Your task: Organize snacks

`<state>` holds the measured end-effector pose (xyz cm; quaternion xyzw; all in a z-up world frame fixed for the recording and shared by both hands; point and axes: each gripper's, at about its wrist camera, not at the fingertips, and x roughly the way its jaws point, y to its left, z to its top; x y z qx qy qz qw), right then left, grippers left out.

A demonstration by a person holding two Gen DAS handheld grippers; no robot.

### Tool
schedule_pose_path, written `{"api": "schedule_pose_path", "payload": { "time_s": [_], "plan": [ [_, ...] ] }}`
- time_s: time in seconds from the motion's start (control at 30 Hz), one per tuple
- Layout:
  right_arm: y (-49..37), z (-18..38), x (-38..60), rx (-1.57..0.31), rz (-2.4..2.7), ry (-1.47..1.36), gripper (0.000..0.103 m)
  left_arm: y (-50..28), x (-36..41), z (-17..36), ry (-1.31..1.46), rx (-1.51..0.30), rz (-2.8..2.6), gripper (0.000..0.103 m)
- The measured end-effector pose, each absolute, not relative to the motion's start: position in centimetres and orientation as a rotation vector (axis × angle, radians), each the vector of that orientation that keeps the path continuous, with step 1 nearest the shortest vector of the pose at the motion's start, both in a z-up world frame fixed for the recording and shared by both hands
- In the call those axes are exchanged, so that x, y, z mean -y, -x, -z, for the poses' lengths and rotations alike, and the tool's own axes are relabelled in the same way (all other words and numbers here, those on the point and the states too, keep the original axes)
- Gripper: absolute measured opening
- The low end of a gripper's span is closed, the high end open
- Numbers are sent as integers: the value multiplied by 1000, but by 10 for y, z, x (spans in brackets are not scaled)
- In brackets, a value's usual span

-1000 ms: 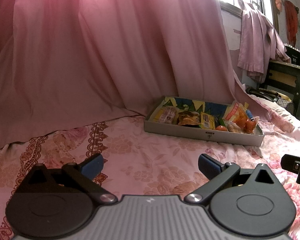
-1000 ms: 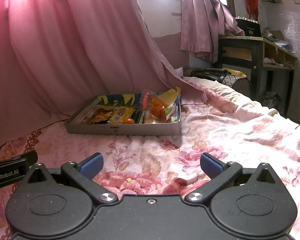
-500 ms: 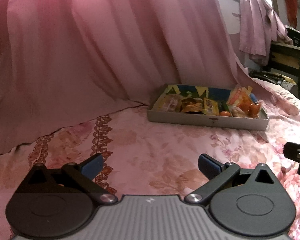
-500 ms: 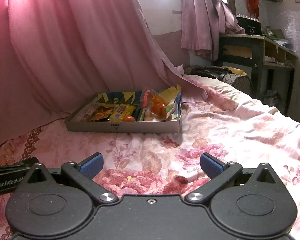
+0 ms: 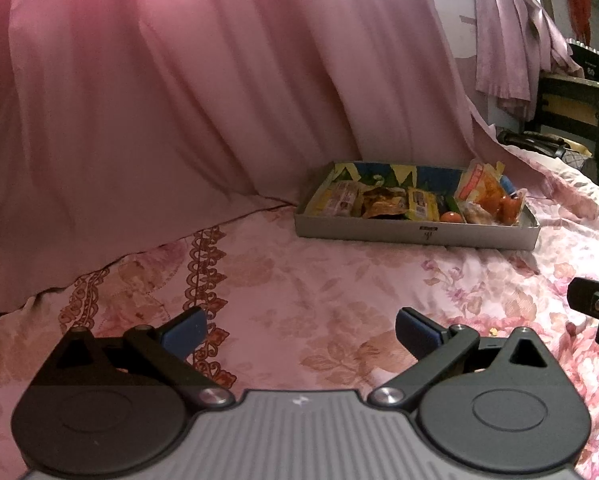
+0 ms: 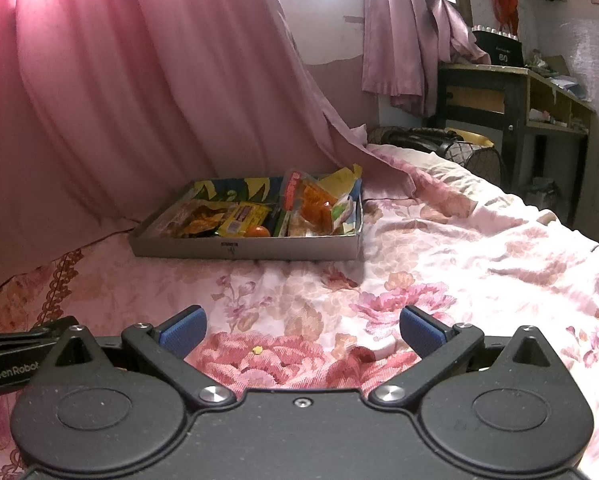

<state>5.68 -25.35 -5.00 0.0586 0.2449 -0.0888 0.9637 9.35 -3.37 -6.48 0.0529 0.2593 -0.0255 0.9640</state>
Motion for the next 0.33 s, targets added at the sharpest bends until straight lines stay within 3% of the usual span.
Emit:
{"api": "schedule_pose_path", "payload": {
  "time_s": [0.33],
  "plan": [
    [-58,52,254,-515,171,-122,102,-96,31,64,-106,-534,53,103]
  ]
}}
